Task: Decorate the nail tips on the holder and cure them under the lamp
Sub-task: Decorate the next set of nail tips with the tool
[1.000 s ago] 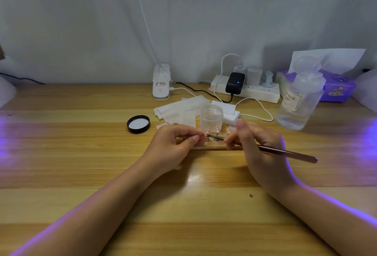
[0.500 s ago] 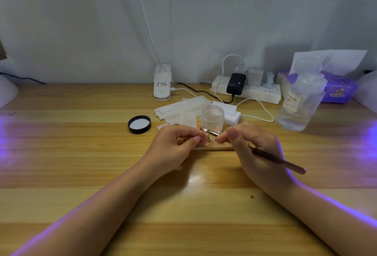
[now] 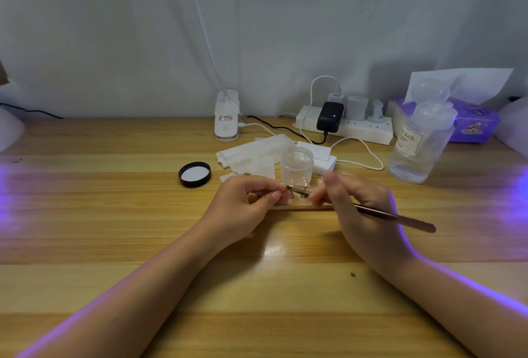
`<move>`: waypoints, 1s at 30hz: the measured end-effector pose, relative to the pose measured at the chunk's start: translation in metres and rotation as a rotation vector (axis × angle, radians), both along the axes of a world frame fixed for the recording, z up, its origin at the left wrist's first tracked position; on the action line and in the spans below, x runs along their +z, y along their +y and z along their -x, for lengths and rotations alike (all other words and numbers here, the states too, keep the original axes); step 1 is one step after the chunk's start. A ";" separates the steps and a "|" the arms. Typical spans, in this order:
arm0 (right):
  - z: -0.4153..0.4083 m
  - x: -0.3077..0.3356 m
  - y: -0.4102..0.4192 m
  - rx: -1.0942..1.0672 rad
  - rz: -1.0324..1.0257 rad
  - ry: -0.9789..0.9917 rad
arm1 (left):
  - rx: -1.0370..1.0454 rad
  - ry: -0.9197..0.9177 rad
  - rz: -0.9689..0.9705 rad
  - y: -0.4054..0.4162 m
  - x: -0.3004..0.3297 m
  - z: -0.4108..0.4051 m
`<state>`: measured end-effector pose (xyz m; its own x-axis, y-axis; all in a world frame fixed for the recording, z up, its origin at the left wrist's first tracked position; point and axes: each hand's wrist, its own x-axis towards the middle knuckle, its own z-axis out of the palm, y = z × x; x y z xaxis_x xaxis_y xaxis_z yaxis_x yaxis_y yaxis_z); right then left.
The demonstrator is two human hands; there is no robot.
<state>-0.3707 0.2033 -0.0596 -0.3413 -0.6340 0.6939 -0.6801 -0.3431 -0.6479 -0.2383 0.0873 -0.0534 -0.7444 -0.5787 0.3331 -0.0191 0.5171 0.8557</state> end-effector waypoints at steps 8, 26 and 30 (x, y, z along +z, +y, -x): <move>-0.001 0.002 0.000 -0.012 -0.025 0.070 | -0.012 -0.015 0.028 0.000 0.001 0.000; 0.000 0.001 0.003 0.055 0.015 -0.097 | 0.058 0.032 0.007 0.001 0.003 -0.002; -0.002 0.001 0.001 0.061 -0.009 0.018 | 0.068 0.051 0.002 0.000 0.002 0.000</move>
<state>-0.3685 0.2040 -0.0590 -0.2895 -0.6597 0.6935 -0.6695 -0.3782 -0.6393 -0.2378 0.0875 -0.0512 -0.6857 -0.6267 0.3702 -0.0108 0.5174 0.8557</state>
